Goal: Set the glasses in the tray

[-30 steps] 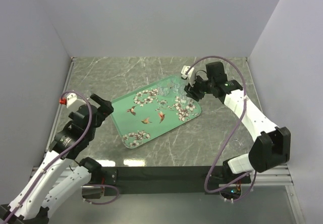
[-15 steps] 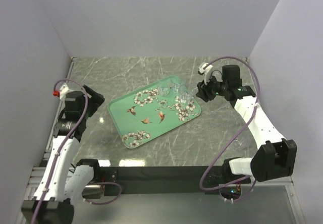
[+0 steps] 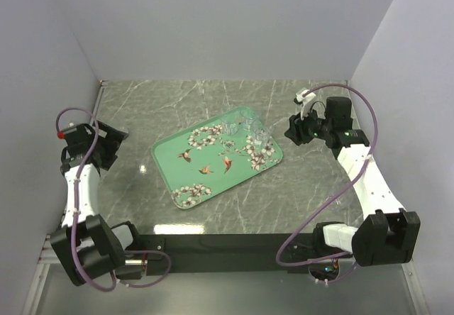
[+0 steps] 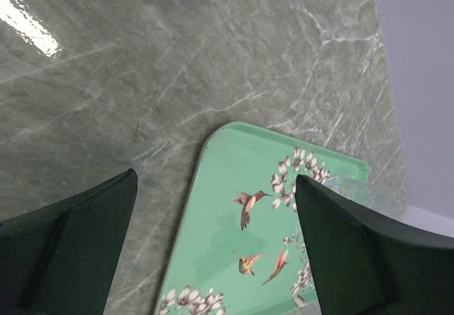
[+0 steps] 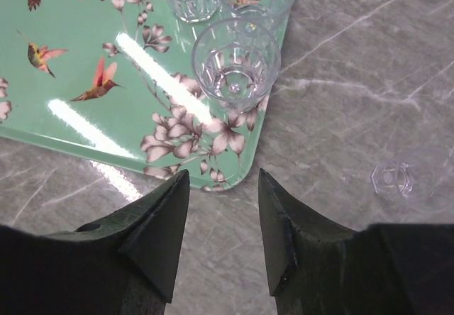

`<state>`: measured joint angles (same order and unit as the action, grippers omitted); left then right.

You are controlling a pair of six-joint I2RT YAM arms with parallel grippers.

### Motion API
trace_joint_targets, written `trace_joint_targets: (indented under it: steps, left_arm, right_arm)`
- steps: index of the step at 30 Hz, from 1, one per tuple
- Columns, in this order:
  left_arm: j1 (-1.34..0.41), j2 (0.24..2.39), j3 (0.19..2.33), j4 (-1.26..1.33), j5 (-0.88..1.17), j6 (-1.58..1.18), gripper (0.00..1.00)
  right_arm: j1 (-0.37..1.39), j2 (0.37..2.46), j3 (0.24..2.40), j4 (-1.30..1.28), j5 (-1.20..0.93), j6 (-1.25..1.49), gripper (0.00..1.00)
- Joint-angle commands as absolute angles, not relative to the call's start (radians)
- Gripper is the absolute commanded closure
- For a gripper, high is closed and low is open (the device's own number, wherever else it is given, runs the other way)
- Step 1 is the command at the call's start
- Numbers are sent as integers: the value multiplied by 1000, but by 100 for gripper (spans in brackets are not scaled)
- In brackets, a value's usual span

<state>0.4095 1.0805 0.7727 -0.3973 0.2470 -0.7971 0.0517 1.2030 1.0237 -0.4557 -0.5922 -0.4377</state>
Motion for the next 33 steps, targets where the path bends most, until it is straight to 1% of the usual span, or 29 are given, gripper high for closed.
trace_joint_targets:
  steps: [1,8,13,19,22,24,25,26,28,30,33]
  left_arm:
    - [462,1126,825,-331,331,-782,0]
    - [476,1276,923,-367,255,-822,1]
    - [476,1390,992,-345,201,-905,7]
    - [474,1502,1081,-296,186,-1008,10]
    - [476,1563,1136,-307,175,-1029,15]
    - [476,1613,1164,-345,167,-1034,19]
    - [474,1630,1190,-354,161,-1031,25]
    - [476,1646,1198,-362,158,-1029,28]
    - [476,1683,1215,-371,158,-1025,30]
    - [476,1716,1227,-376,161,-1019,36]
    - [476,1758,1259,-387,158,-1002,42]
  right_arm:
    - [32,1175,1020,-410,-607,-402,49]
    - [21,1164,1005,-403,-606,-394,49]
    - [18,1152,993,-408,-606,-396,49]
    - [17,1144,991,-411,-612,-388,49]
    - [17,1146,988,-410,-611,-388,49]
    - [15,1146,989,-411,-609,-388,49]
    - [15,1147,991,-411,-609,-387,49]
    - [14,1147,992,-411,-609,-387,49]
    - [14,1152,997,-413,-609,-387,49]
    - [11,1157,1003,-413,-607,-388,49]
    - [11,1164,1012,-417,-609,-394,49]
